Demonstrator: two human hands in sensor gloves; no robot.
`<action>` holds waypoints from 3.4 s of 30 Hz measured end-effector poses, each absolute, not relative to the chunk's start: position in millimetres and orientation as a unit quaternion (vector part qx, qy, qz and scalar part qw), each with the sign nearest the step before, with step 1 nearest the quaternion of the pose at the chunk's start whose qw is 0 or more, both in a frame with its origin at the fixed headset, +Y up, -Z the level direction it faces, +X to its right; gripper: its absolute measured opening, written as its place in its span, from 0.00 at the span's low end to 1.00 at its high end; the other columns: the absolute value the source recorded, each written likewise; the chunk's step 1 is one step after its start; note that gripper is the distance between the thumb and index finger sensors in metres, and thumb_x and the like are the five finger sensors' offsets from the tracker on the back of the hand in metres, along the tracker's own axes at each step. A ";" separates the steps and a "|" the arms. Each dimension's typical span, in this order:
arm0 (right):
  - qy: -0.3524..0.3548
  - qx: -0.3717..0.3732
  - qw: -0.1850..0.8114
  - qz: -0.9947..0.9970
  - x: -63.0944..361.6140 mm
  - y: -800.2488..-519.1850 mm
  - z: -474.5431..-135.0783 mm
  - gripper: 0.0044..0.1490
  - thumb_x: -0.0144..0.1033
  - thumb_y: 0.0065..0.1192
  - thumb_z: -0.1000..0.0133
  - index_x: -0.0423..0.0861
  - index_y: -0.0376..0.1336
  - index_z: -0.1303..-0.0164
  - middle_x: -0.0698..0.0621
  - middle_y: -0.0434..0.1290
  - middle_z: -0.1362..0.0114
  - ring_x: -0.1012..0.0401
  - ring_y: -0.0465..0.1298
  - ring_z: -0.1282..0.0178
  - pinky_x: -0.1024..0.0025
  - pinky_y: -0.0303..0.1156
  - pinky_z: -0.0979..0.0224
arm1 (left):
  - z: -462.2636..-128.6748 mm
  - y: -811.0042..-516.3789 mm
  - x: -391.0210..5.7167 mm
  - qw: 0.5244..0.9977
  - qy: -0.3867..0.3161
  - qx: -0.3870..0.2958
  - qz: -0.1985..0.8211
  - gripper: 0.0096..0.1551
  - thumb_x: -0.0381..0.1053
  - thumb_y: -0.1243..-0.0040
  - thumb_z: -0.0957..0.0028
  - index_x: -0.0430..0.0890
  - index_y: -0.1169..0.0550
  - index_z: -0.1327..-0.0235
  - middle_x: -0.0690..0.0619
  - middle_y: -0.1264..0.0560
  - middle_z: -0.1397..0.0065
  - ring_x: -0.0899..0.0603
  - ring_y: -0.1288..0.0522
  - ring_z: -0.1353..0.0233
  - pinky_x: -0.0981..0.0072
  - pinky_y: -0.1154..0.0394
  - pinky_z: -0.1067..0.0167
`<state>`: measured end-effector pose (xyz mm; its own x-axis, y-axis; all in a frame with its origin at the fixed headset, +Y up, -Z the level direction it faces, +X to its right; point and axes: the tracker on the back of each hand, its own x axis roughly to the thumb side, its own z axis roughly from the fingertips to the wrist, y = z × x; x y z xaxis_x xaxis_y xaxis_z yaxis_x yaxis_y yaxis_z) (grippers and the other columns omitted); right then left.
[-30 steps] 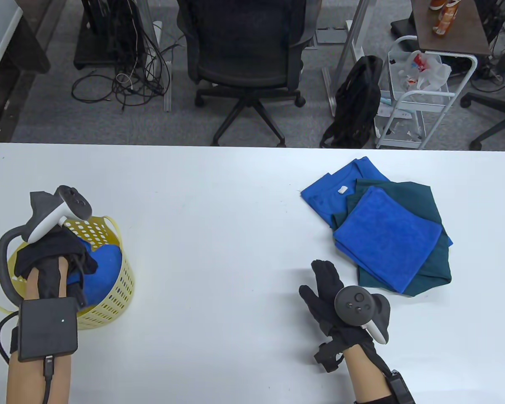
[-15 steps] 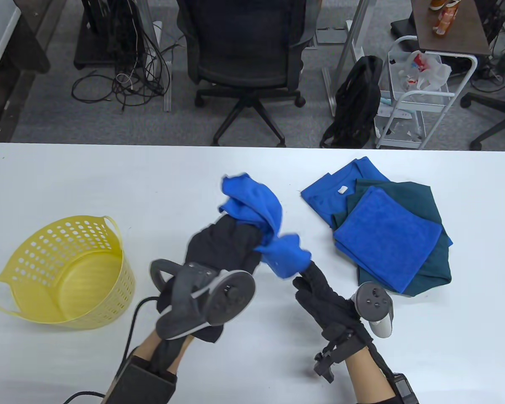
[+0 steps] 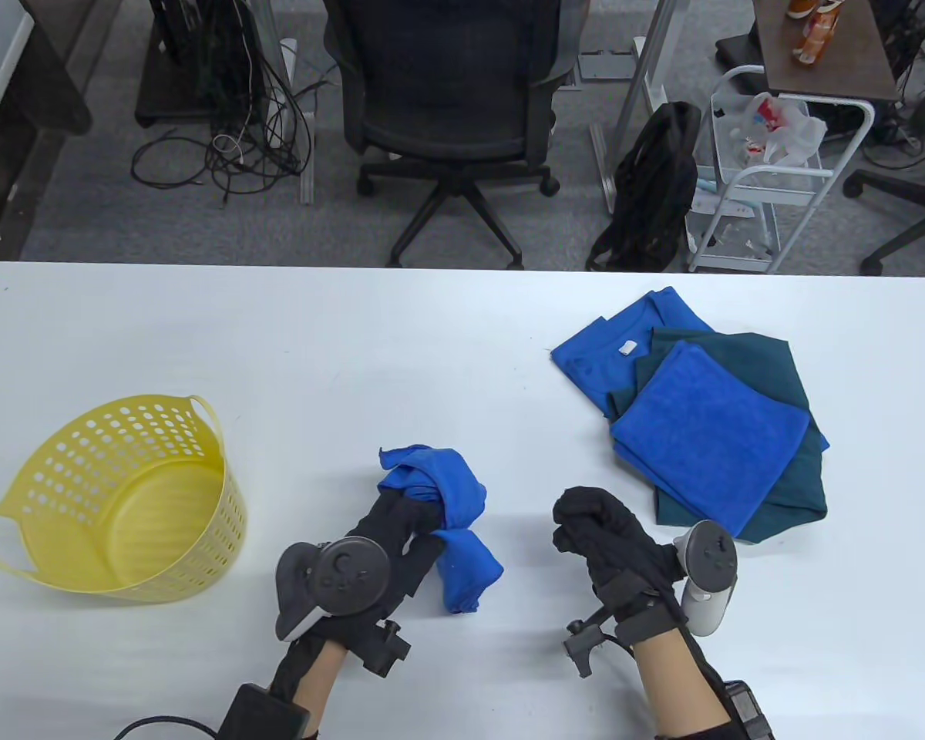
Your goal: Fold and stack clothes and towels from laundry basket
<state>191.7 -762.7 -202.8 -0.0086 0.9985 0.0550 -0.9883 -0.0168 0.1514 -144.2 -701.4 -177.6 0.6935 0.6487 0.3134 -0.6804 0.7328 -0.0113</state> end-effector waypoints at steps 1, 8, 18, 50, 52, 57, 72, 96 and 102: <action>0.039 0.077 0.694 0.715 189.8 -763.8 -202.8 0.21 0.25 0.57 0.34 0.44 0.63 0.30 0.40 0.70 0.31 0.56 0.76 0.44 0.42 0.72 0.31 | -179.4 -704.5 -148.2 0.908 -0.144 0.049 0.390 0.19 0.56 0.33 0.42 0.57 0.26 0.40 0.40 0.30 0.19 0.40 0.21 0.26 0.49 0.24 0.29; 0.175 0.210 0.652 0.707 154.1 -768.8 -196.6 0.56 0.55 0.54 0.32 0.33 0.39 0.09 0.22 0.44 0.13 0.25 0.53 0.20 0.22 0.55 0.28 | -189.6 -722.3 -142.7 0.878 -0.159 -0.011 0.451 0.18 0.56 0.29 0.46 0.61 0.23 0.46 0.44 0.28 0.21 0.43 0.21 0.27 0.49 0.24 0.29; 0.137 0.255 0.566 0.772 131.8 -756.7 -180.6 0.62 0.55 0.57 0.35 0.27 0.34 0.13 0.20 0.42 0.15 0.29 0.60 0.22 0.26 0.60 0.28 | -181.1 -725.7 -123.3 0.888 -0.143 -0.014 0.438 0.20 0.59 0.34 0.43 0.58 0.26 0.40 0.39 0.29 0.21 0.40 0.20 0.28 0.47 0.23 0.31; 0.073 0.133 0.763 0.628 152.9 -744.6 -174.8 0.28 0.36 0.51 0.30 0.32 0.58 0.26 0.28 0.58 0.21 0.48 0.73 0.30 0.49 0.72 0.26 | -157.1 -705.0 -87.7 0.911 -0.205 -0.068 0.351 0.29 0.61 0.45 0.35 0.47 0.23 0.28 0.37 0.28 0.20 0.37 0.21 0.29 0.45 0.23 0.34; 0.099 0.174 0.740 0.642 150.4 -741.5 -175.9 0.38 0.40 0.58 0.32 0.31 0.53 0.19 0.26 0.53 0.18 0.43 0.70 0.27 0.41 0.68 0.26 | -160.6 -707.2 -95.0 0.891 -0.182 -0.076 0.408 0.26 0.61 0.46 0.34 0.47 0.23 0.32 0.38 0.26 0.24 0.40 0.19 0.33 0.48 0.21 0.36; 0.215 0.241 0.533 0.782 146.4 -735.2 -178.7 0.50 0.45 0.63 0.34 0.30 0.47 0.13 0.26 0.53 0.16 0.41 0.72 0.30 0.42 0.72 0.31 | -172.8 -709.8 -120.6 0.856 -0.132 -0.078 0.494 0.26 0.61 0.49 0.32 0.46 0.23 0.33 0.38 0.26 0.25 0.42 0.18 0.35 0.49 0.21 0.37; 0.158 0.167 0.740 0.632 146.4 -744.2 -176.7 0.25 0.35 0.48 0.29 0.37 0.59 0.27 0.33 0.70 0.28 0.55 0.80 0.43 0.57 0.80 0.39 | -157.1 -665.2 -128.5 0.943 -0.169 0.076 0.277 0.27 0.59 0.33 0.43 0.55 0.23 0.32 0.34 0.36 0.14 0.27 0.32 0.20 0.31 0.31 0.30; -0.075 0.401 0.386 0.827 136.0 -670.1 -150.1 0.38 0.31 0.61 0.35 0.55 0.51 0.15 0.28 0.39 0.11 0.26 0.42 0.19 0.19 0.49 0.27 | -165.7 -691.2 -109.2 0.845 -0.229 -0.125 0.467 0.28 0.59 0.38 0.38 0.48 0.23 0.29 0.51 0.18 0.37 0.43 0.17 0.40 0.42 0.22 0.36; -0.132 0.350 0.375 0.848 133.1 -669.9 -145.8 0.24 0.36 0.57 0.35 0.46 0.63 0.29 0.32 0.56 0.15 0.30 0.54 0.19 0.22 0.55 0.28 | -161.5 -700.3 -95.2 0.841 -0.279 -0.154 0.437 0.33 0.62 0.38 0.39 0.49 0.25 0.24 0.47 0.21 0.27 0.40 0.18 0.32 0.38 0.25 0.33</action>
<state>133.1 -669.9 -145.8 -0.4736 0.5439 0.6928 -0.7283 -0.6841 0.0393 -95.2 -700.3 -161.5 0.4624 0.8209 0.3350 -0.6486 0.5708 -0.5035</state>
